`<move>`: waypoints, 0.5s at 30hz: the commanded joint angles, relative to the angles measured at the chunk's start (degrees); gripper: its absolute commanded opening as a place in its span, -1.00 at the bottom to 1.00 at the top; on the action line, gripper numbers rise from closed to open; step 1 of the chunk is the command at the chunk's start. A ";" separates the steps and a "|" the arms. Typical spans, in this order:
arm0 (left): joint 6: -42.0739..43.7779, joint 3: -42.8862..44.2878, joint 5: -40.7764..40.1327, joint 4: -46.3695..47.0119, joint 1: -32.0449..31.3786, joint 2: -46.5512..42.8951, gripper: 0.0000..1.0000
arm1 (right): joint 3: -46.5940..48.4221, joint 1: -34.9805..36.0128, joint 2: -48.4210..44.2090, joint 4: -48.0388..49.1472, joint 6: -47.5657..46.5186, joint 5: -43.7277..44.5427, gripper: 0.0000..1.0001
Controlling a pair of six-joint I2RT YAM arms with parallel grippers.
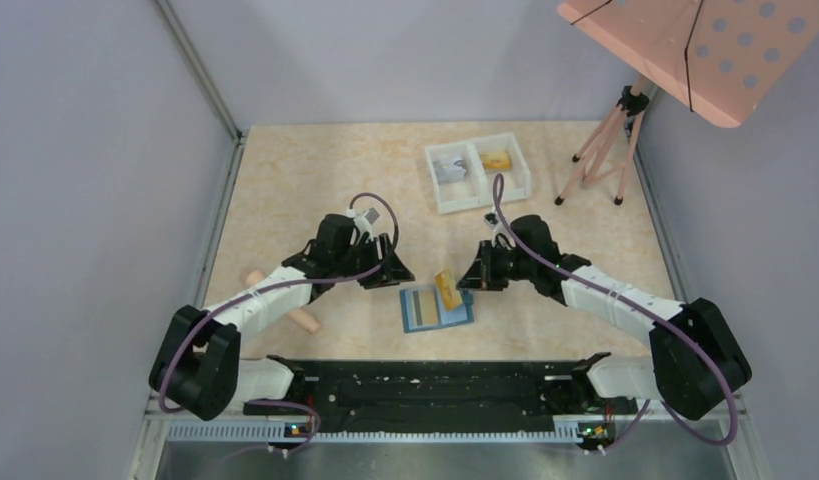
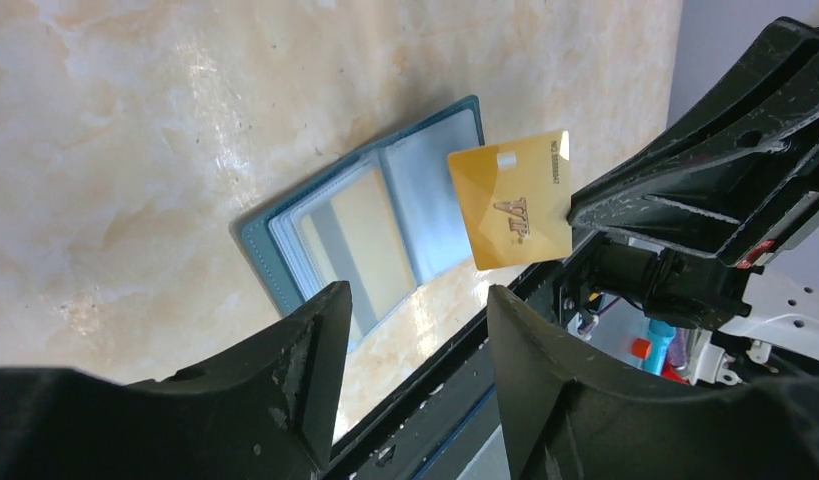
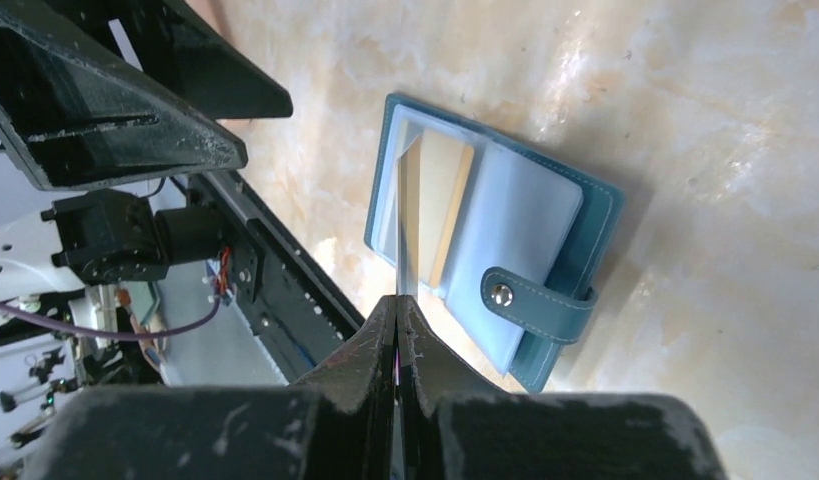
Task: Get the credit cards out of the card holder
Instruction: Remove the credit card from the card holder.
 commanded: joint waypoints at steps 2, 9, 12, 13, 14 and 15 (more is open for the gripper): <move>3.72 2.05 0.80 -1.07 -0.12 -0.68 0.16 | 1.99 -0.44 -0.76 1.73 -0.42 -4.93 -1.00; 8.80 4.87 4.38 -2.25 -0.20 -0.64 0.25 | 2.88 -0.68 0.72 4.94 -1.50 -13.11 -1.00; 10.52 6.70 7.62 -2.78 -0.18 -0.01 0.28 | 2.96 -0.70 2.15 8.88 0.22 -18.06 -1.00; 10.74 6.81 8.93 -2.25 -0.15 -0.14 0.29 | 2.92 -0.70 2.40 10.41 1.03 -19.52 -1.00; 10.91 6.86 10.25 -1.37 -0.19 -0.15 0.31 | 2.70 -0.63 2.62 12.07 1.84 -21.59 -1.00; 11.12 6.94 11.68 -0.51 -0.17 0.10 0.31 | 2.44 -0.70 2.73 13.73 2.58 -22.98 -1.00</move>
